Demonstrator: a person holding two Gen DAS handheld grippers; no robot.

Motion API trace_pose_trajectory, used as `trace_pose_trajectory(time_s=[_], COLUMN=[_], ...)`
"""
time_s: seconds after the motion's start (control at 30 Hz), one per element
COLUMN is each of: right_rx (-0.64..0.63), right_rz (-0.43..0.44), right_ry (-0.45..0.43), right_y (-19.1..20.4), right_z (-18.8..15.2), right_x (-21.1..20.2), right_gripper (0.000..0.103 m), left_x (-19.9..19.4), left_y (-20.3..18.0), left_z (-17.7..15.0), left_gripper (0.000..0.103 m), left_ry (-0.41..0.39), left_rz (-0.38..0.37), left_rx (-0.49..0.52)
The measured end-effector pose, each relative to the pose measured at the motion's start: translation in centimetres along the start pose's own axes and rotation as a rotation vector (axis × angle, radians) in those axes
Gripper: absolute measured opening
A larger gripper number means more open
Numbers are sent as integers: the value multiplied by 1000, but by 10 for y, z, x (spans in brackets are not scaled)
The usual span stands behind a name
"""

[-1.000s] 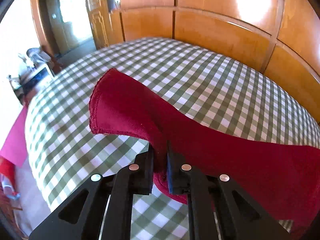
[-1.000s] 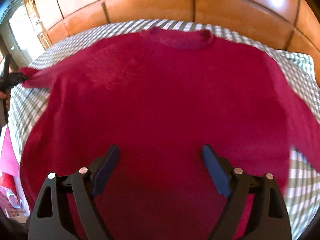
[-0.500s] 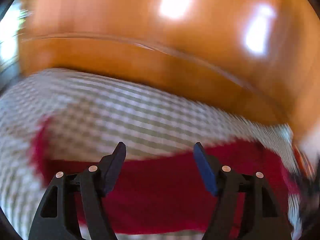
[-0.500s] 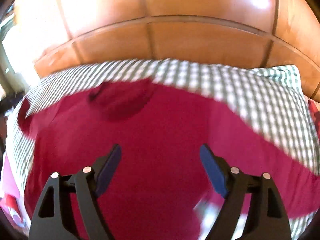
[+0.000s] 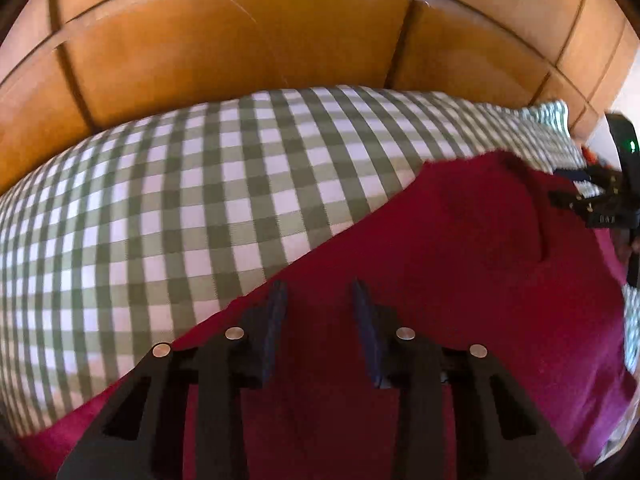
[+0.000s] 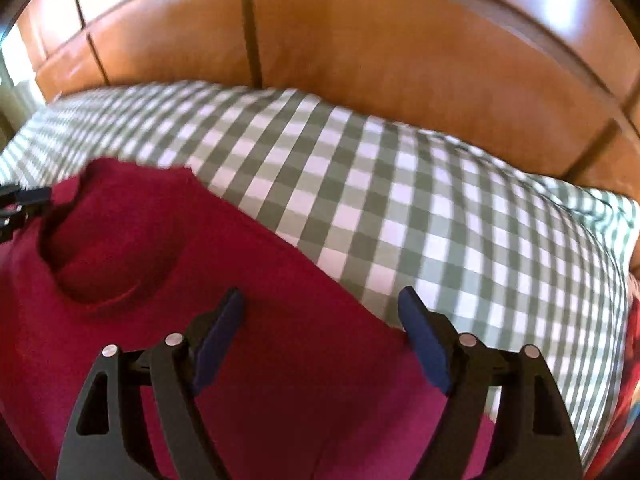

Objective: Fold small clothes

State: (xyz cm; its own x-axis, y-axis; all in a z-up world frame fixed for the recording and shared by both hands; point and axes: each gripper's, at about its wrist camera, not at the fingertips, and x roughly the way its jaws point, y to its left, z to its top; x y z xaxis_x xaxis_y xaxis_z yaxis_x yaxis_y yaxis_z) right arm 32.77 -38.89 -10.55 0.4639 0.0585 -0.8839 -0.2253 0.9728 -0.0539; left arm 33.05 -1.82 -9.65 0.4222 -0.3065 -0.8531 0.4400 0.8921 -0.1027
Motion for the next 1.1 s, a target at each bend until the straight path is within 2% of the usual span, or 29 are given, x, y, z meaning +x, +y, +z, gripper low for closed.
trace_pose_trajectory(time_s=[0.03,0.07,0.13,0.23,0.3,0.37,0.43,0.5,0.57,0.6,0.63,0.67,0.7,0.73,0.8,0.83,0.9,1.0,1.1], right_rx=[-18,-39,-97,-146,-116,-64,-35,9,7,-4,-12,-6,7,30,66,88,115,177,246], right_rz=[23,31,-15,-103,-156,-190,-252,-289,-332,-356,-376,-392,-393,-378,-353,-339,-314,-214,-106], right_ry=[-6,-11,-27,-86,-128,-161,-168,-134,-143,-156,-171,-184,-204,-232,-251,-264,-275,-222,-150], right_y=[3,7,20,30,24,17,13,7,10,13,14,12,10,7,3,1,0,0,3], right_z=[-2,-3,-8,-9,-1,11,21,30,29,28,24,21,17,9,-4,-15,-39,-84,-143], right_x=[-1,-4,-11,-19,-20,-18,-6,15,22,22,18,11,2,-11,-30,-42,-61,-78,-90], right_gripper=[57,35,10,9,9,9,8,9,13,15,30,56,68,74,76,78,80,80,79], left_x=[0,-1,-1,-13,-20,-17,-8,9,29,29,23,15,3,-12,-38,-53,-73,-95,-110], left_y=[-3,-6,-17,-22,-14,-15,-17,-19,-17,-19,-18,-16,-11,-4,6,11,15,14,7], left_z=[-2,-3,-4,-6,5,16,29,39,45,44,43,40,36,30,14,-1,-29,-83,-143], left_gripper=[23,4,2,2,1,1,1,2,2,2,2,2,2,2,2,2,2,2,2], left_ry=[-8,-18,-57,-128,-179,-205,-202,-177,-116,-119,-131,-139,-150,-172,-202,-205,-203,-155,-97], left_rz=[5,-2,26,81,108,140,191,259,272,271,259,240,224,210,160,107,48,-58,-157], left_rx=[28,48,81,76,1,-25,-42,-55,-92,-104,-118,-139,-163,-187,-215,-227,-225,-221,-262])
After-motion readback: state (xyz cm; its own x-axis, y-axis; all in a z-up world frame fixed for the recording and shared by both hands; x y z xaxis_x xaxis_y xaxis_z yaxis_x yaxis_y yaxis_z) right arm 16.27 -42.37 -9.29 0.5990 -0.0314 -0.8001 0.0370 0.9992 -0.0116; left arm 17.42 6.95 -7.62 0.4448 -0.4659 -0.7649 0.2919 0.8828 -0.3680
